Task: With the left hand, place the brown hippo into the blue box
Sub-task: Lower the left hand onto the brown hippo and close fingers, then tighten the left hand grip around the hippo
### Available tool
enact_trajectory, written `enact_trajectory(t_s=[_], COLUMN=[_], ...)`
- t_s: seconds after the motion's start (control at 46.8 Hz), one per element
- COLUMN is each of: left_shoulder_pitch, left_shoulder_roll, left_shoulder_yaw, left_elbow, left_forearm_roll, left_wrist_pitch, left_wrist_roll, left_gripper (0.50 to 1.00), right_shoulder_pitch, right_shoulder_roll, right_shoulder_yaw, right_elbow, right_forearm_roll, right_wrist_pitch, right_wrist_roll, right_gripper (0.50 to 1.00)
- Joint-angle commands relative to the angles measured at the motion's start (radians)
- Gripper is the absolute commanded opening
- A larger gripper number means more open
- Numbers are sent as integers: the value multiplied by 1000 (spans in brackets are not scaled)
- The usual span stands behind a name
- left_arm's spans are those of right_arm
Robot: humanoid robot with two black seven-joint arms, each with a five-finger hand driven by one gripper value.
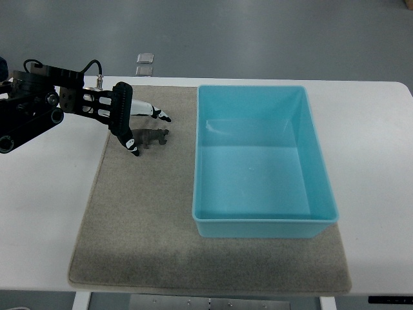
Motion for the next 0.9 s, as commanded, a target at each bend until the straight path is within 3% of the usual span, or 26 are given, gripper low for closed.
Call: enact_trajectory(t_s=[0.0,0.15,0.256,0.449,0.556,0.641,0.812,0.876], left_shoulder_pitch=[0,2,0,0,0,0,-3,-6], left_shoulder_roll=[-4,-12,-12,-12,-12,-12,-12,-12], left_shoulder_yaw=[0,1,1,1,1,1,0,1], left_elbow=[0,1,3,3,6,6,4,4], left_forearm_roll=[2,6,14,15,18,32,52,52], left_wrist_pitch=[0,-1,-1,5,11,14,29,38], left_wrist_roll=[-1,-1,1,2,4,16,25,25], left_gripper=[990,966,896,840,752,714,512,500], right_shoulder_pitch=[0,0,0,0,0,0,0,1], right_shoulder_roll=[0,0,0,0,0,0,0,0], right_shoulder_yaw=[0,0,0,0,0,0,0,0], right_elbow=[0,0,0,0,0,0,0,0], right_forearm_roll=[0,0,0,0,0,0,0,0], right_wrist_pitch=[0,0,0,0,0,0,0,0], right_wrist_roll=[0,0,0,0,0,0,0,0], right_gripper=[936,936,936,936,936,936,936,936])
